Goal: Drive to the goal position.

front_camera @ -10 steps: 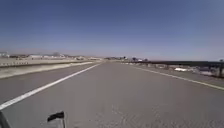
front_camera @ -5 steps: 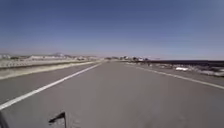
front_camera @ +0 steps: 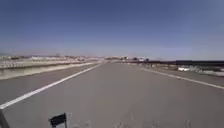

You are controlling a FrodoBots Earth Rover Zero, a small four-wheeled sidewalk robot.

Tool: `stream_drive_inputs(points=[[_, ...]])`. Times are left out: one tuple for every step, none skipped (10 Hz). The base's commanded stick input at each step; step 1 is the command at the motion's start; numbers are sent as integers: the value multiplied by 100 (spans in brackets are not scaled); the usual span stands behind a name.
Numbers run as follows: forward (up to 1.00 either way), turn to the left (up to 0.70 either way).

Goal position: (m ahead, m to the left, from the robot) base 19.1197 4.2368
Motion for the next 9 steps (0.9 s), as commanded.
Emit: stream_drive_inputs(points=[[100,0],[100,4],[100,17],[100,25],[100,12],[100,0],[100,0],[100,0],[100,0]])
